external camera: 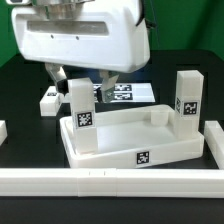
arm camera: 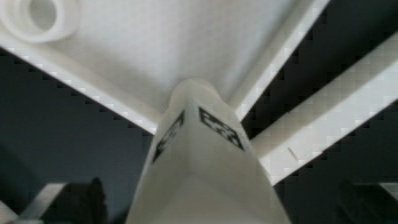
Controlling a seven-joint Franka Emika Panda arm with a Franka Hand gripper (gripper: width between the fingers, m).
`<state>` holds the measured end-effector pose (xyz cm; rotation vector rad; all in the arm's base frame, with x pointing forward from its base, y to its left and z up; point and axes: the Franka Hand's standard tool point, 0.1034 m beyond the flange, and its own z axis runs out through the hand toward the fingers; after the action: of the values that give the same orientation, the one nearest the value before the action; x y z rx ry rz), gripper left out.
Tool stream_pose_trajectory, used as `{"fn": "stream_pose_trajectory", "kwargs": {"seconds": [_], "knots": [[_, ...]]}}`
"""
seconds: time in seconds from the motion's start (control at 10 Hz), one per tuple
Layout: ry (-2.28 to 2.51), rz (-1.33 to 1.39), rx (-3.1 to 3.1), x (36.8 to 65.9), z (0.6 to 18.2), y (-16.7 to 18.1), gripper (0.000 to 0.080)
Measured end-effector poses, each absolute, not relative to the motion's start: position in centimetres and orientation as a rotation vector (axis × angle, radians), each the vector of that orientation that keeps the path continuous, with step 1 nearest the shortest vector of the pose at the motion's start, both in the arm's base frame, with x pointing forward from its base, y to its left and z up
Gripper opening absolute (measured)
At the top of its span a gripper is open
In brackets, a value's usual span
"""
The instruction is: Assemble desk
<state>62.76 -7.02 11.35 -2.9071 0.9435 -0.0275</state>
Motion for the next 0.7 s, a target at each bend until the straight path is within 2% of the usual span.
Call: {"fn": "stream_pose_trajectory", "kwargs": {"seconds": [0.7], "knots": [[0.077, -0.046, -3.102, 62.59, 11.08, -7.03, 0.0648]]}}
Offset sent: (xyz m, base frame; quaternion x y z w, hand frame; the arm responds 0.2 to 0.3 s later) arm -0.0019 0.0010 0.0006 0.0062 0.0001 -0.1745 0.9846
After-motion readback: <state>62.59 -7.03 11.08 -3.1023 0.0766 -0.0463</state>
